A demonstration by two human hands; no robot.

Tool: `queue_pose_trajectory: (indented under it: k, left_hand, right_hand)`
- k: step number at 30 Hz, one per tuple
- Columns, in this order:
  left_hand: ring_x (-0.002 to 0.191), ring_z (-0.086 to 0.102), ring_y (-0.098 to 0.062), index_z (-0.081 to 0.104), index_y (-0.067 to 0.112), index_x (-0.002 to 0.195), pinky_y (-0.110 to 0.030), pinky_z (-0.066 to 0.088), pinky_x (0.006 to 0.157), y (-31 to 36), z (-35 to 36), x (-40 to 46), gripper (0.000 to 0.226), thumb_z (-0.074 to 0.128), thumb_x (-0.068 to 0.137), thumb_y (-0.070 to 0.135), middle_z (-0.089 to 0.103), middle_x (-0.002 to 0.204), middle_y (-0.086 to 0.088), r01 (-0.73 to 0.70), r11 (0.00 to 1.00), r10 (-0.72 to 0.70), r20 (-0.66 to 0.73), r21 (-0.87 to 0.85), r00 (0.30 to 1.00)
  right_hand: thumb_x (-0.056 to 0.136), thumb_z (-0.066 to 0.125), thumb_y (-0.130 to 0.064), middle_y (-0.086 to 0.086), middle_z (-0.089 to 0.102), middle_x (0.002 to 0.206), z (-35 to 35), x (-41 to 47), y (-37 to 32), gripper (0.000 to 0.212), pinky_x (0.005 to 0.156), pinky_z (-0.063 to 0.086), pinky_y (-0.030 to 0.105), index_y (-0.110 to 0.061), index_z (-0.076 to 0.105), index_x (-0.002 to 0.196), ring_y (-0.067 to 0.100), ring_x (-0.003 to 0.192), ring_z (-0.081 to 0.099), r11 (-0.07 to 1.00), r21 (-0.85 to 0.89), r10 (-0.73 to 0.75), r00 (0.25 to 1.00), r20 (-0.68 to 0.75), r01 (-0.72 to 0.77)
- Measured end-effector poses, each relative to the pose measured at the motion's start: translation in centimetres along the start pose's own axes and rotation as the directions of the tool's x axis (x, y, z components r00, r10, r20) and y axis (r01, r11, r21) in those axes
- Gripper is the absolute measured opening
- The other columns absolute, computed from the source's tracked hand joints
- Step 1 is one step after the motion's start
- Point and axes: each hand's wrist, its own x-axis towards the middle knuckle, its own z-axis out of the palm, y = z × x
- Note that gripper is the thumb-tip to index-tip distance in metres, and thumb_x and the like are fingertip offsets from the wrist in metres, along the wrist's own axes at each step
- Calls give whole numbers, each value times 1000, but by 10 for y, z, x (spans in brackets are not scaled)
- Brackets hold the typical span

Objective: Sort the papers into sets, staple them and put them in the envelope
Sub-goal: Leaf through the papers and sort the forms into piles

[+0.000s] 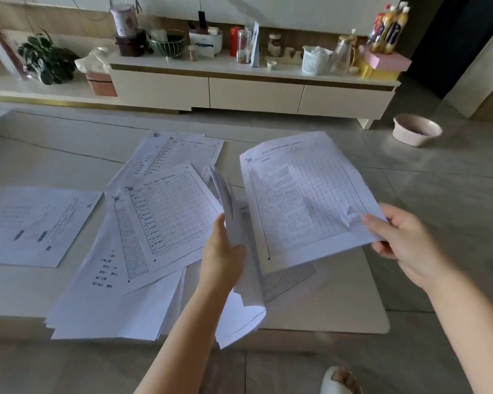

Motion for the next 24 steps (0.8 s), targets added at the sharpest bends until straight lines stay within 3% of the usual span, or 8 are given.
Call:
queue_pose_trajectory:
  k: [3,5,8,11,15,19,21,24]
  left_hand:
    - [77,58,-5,28,30,146,-39,55,71,1,0,0,72,46,85,-3,54,135,-2,-2,1000,2,-1,-4,1000]
    - [78,60,-8,31,31,143,-40,57,71,-1,2,3,70,46,85,-4,62,118,2,15,1000,-14,5,-27,1000]
    - [77,64,-15,32,34,144,-33,55,65,-4,7,7,69,46,87,-2,66,95,6,51,996,-48,43,-69,998]
    - [77,65,-19,30,35,144,-27,54,59,-6,16,13,66,44,91,-1,66,94,2,83,993,-76,82,-86,994]
    - [83,67,-22,42,33,133,-44,59,73,-11,25,21,54,46,90,1,67,96,3,125,984,-111,107,-131,988]
    - [83,67,-19,57,31,94,-41,59,74,-12,30,26,34,48,89,-1,68,91,4,171,959,-148,114,-227,982]
    - [82,68,-25,58,31,89,-48,56,74,-12,35,28,34,48,88,-2,70,88,0,179,953,-154,119,-243,981]
    - [81,69,-29,59,33,94,-53,55,71,-13,41,29,36,46,88,0,71,87,-2,186,952,-160,124,-242,979]
  right_hand:
    - [97,49,-7,6,47,68,10,27,12,15,36,27,14,-14,62,93,4,41,40,997,82,20,999,-44,-17]
    - [97,50,-9,7,50,77,18,48,20,11,34,28,15,-10,61,99,5,42,42,987,143,92,991,-96,-78]
    - [97,50,-8,7,52,81,29,82,35,18,32,30,14,-6,57,113,9,48,46,950,255,220,965,-140,-180]
    - [98,44,-3,9,54,80,40,115,51,25,32,35,13,-3,53,122,10,51,53,907,323,331,932,-148,-270]
    - [98,42,1,10,56,81,51,148,74,33,33,41,13,2,47,131,11,55,59,860,364,438,884,-164,-358]
    - [95,40,8,12,66,60,58,167,93,30,36,49,21,7,47,124,12,41,63,830,421,455,881,-132,-366]
    - [95,42,8,10,66,55,59,166,100,22,38,50,22,2,50,115,13,42,64,826,420,460,880,-117,-375]
    - [93,48,6,11,61,65,57,149,105,11,39,50,21,-3,52,95,17,51,61,849,327,473,873,-119,-416]
